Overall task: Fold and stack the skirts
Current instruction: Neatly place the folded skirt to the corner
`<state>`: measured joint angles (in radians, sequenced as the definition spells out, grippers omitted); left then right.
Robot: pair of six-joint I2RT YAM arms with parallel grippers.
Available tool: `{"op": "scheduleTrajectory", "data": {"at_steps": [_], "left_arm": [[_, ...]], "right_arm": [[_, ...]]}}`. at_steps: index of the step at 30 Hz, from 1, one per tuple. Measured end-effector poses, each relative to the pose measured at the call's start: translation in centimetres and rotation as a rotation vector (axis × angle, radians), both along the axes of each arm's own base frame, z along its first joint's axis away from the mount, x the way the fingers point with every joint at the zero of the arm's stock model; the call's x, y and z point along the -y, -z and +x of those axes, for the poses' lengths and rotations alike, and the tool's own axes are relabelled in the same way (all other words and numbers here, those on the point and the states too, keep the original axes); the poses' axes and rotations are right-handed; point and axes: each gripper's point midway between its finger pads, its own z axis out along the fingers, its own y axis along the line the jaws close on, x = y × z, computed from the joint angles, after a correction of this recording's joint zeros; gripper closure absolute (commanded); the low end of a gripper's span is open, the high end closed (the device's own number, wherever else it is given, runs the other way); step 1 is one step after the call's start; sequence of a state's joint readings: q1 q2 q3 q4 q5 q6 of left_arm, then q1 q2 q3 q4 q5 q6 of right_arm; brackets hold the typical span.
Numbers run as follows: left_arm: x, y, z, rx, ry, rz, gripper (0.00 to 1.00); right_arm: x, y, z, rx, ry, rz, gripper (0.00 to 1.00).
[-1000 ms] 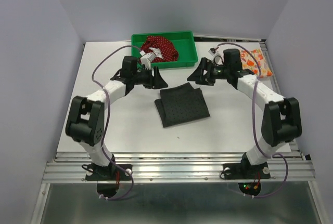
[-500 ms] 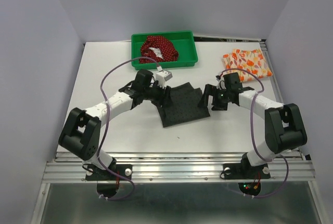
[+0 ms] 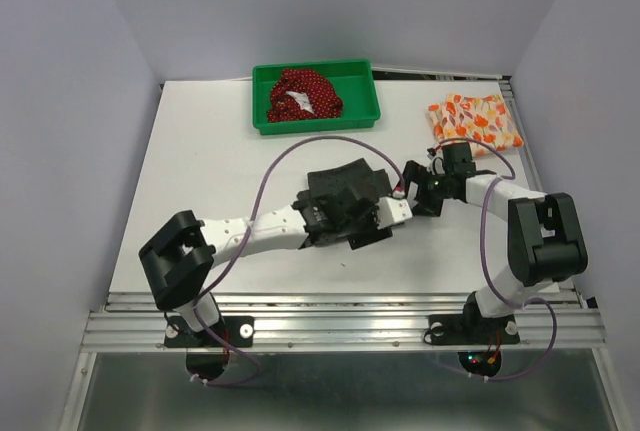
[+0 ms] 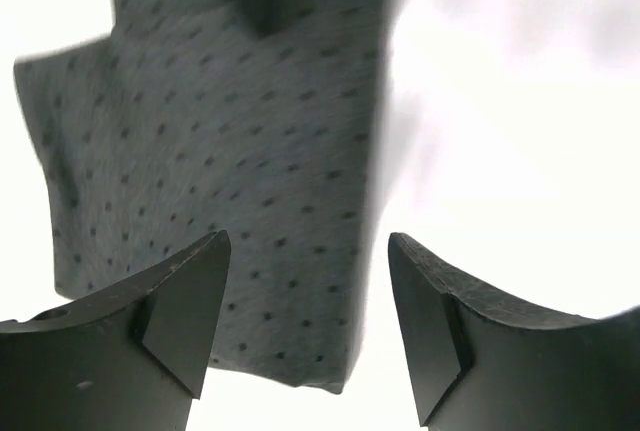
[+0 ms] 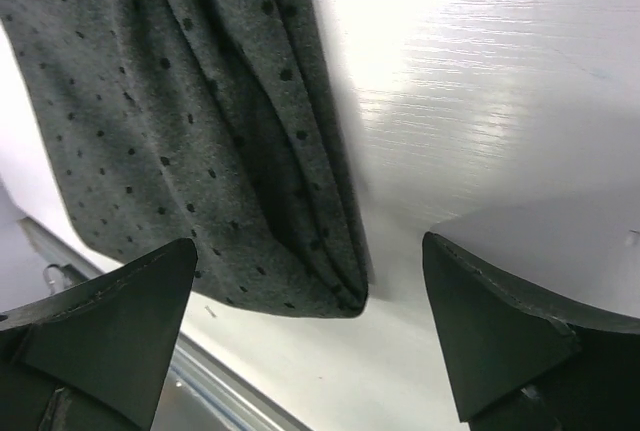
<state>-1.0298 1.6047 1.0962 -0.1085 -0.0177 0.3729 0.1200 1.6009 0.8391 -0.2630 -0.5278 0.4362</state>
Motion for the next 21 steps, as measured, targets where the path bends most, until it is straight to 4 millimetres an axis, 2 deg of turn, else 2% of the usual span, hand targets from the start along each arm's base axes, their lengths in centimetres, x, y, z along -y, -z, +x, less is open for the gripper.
{"op": "scheduleTrajectory", "data": {"at_steps": [3, 6, 12, 14, 17, 20, 21], "left_arm": [[1.5, -0.2, -2.5, 0.101, 0.104, 0.067, 0.2], [2.2, 0.2, -3.3, 0.178, 0.143, 0.122, 0.2], [1.6, 5.6, -2.1, 0.218, 0.125, 0.297, 0.2], [1.3, 6.8, -1.7, 0.225, 0.12, 0.332, 0.2], [1.3, 7.2, -1.0, 0.255, 0.107, 0.352, 0.3], [1.6, 7.4, -0.4, 0.283, 0.101, 0.354, 0.59], [1.6, 7.4, -0.4, 0.284, 0.1, 0.353, 0.63]], "right_arm": [[-0.3, -0.2, 0.1, -0.019, 0.01, 0.054, 0.0], [-0.5, -0.4, 0.2, -0.032, 0.018, 0.097, 0.0], [-1.2, -0.5, -0.2, -0.055, 0.014, 0.168, 0.0], [-1.4, -0.3, -0.3, -0.062, 0.013, 0.183, 0.0], [-1.6, -0.1, -0.5, -0.08, 0.015, 0.201, 0.0], [-1.7, -0.1, -0.5, -0.086, 0.019, 0.21, 0.0], [-1.7, 0.0, -0.5, -0.087, 0.018, 0.213, 0.0]]}}
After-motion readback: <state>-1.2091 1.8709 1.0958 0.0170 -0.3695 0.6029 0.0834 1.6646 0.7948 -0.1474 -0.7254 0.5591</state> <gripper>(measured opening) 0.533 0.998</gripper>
